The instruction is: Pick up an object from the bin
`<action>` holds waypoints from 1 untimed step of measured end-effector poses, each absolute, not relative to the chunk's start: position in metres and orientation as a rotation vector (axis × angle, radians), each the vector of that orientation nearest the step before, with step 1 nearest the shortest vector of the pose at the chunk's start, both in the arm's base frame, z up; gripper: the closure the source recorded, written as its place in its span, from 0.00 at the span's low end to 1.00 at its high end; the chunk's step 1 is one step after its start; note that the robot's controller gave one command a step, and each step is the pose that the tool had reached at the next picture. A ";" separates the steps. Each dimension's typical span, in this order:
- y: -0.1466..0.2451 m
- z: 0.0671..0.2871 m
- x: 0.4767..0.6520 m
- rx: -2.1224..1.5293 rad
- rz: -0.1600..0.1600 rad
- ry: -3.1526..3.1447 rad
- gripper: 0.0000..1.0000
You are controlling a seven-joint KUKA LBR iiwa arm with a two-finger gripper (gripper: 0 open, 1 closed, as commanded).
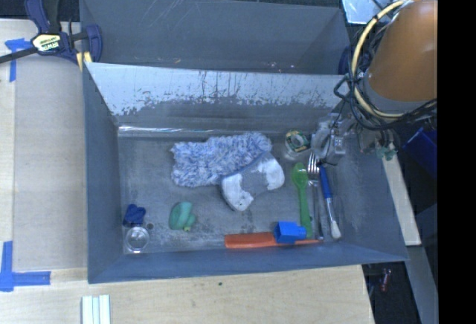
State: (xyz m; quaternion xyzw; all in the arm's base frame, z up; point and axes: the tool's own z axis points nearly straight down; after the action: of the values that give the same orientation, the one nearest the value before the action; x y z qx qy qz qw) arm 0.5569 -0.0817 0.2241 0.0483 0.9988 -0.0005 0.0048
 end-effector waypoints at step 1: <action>-0.124 0.210 0.553 0.020 -0.005 3.131 1.00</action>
Offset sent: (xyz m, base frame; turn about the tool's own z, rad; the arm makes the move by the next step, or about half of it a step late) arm 0.0112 0.0268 -0.0637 -0.2497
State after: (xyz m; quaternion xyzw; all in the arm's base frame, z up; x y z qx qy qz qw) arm 0.5532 -0.1245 0.2100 0.0064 1.0000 -0.0015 0.0054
